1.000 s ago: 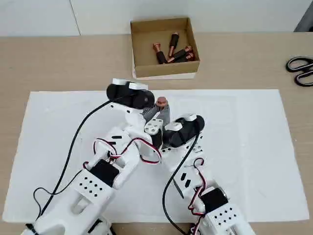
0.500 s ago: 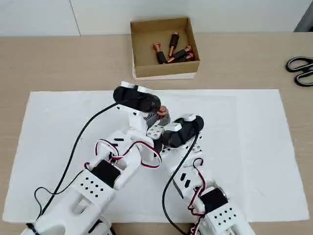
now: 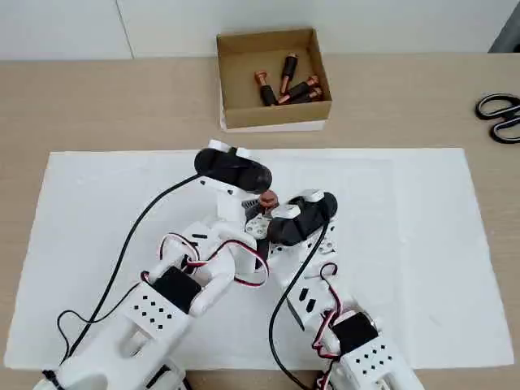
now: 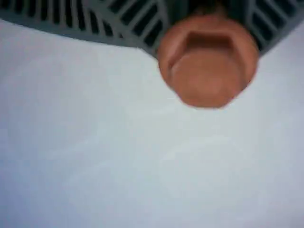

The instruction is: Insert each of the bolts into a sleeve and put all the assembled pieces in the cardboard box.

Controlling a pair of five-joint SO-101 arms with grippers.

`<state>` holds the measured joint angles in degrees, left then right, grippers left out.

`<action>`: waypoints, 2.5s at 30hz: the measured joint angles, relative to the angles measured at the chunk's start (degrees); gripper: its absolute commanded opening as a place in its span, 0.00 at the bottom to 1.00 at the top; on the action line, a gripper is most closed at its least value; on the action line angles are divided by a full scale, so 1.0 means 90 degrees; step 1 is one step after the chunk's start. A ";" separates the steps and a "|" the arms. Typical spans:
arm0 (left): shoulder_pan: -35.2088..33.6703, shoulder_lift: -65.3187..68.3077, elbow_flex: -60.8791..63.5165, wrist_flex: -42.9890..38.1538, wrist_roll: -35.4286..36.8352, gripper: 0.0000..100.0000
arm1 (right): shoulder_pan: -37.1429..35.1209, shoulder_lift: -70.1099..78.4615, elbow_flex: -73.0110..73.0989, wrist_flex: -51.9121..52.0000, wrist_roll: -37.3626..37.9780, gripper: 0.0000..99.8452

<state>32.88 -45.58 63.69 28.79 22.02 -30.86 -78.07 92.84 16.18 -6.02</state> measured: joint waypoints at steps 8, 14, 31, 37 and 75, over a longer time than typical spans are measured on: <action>0.0029 -0.0020 -0.0029 0.0205 -0.0186 0.16 | 0.0000 0.0000 0.0020 0.0000 0.0000 0.00; 0.0029 -0.0049 -0.0029 0.0420 -0.0186 0.24 | 0.0000 0.0010 0.0020 0.0000 0.0000 0.00; -0.0879 -0.0010 0.0010 0.0176 -0.0195 0.25 | 0.0020 0.0000 0.0000 0.0000 -0.0010 0.00; -0.0928 -0.0342 0.0010 0.0176 -0.0195 0.25 | 0.0020 0.0000 0.0000 0.0000 -0.0010 0.00; -0.3712 -0.1719 0.0264 0.1993 -0.1123 0.25 | 0.2188 0.5118 -0.8293 0.1006 0.0899 0.00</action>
<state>-0.53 -61.05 66.07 46.73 11.91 -11.16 -32.00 18.20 25.23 2.07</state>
